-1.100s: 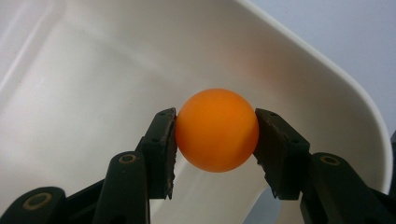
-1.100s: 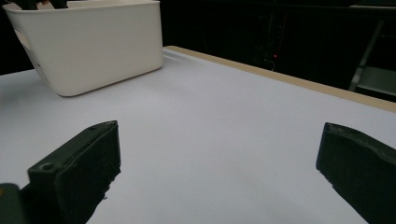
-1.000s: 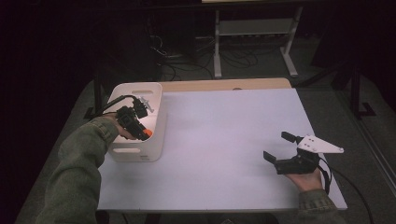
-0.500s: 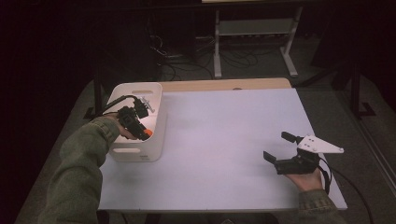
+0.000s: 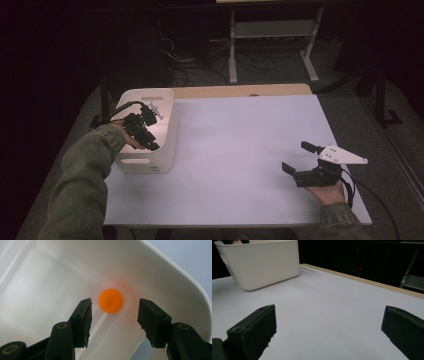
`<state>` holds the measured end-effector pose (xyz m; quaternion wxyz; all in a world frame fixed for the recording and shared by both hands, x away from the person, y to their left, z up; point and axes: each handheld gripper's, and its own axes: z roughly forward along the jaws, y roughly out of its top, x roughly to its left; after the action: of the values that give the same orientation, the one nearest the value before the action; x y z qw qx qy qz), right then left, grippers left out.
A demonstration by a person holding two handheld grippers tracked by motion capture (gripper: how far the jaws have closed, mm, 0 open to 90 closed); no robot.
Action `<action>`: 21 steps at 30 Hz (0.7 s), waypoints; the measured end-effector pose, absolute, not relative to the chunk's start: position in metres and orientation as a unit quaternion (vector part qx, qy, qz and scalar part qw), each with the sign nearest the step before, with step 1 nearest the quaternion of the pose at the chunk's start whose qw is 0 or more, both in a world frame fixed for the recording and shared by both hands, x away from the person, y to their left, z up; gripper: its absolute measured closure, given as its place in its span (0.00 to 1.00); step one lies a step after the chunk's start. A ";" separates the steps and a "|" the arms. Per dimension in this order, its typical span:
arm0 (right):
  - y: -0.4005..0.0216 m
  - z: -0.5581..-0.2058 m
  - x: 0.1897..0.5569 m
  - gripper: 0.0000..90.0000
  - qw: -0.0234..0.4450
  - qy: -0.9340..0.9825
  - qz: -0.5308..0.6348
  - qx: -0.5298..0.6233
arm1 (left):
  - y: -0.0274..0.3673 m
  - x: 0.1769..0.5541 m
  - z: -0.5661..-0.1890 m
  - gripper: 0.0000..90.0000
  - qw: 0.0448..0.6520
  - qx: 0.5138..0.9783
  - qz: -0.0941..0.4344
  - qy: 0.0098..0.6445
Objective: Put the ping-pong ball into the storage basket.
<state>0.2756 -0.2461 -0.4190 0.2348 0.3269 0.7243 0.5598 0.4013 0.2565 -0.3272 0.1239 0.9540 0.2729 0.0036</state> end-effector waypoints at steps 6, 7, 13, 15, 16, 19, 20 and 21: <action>-0.246 -0.419 0.275 0.00 0.235 0.724 0.560 0.326 | 0.259 0.401 -0.324 0.34 0.121 0.950 0.016 0.286; -0.246 -0.419 0.275 0.00 0.235 0.724 0.560 0.326 | 0.259 0.401 -0.324 0.32 0.121 0.950 0.016 0.286; -0.246 -0.419 0.274 0.00 0.235 0.724 0.560 0.328 | 0.263 0.401 -0.319 0.17 0.130 0.944 0.018 0.304; -0.246 -0.419 0.274 0.00 0.235 0.723 0.560 0.328 | 0.265 0.400 -0.316 0.15 0.136 0.942 0.029 0.306; -0.246 -0.418 0.274 0.00 0.235 0.724 0.560 0.328 | 0.267 0.399 -0.314 0.14 0.143 0.942 0.027 0.304; -0.246 -0.419 0.274 0.00 0.235 0.724 0.560 0.328 | 0.269 0.398 -0.313 0.10 0.145 0.941 0.024 0.306; -0.246 -0.418 0.274 0.00 0.235 0.724 0.560 0.328 | 0.270 0.398 -0.312 0.08 0.145 0.940 0.023 0.307; -0.246 -0.418 0.274 0.00 0.236 0.723 0.560 0.328 | 0.271 0.397 -0.311 0.05 0.147 0.940 0.021 0.309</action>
<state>0.2737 -0.2463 -0.4185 0.2355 0.3281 0.7233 0.5600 0.3973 0.2708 -0.3112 0.1468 0.9396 0.3085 0.0209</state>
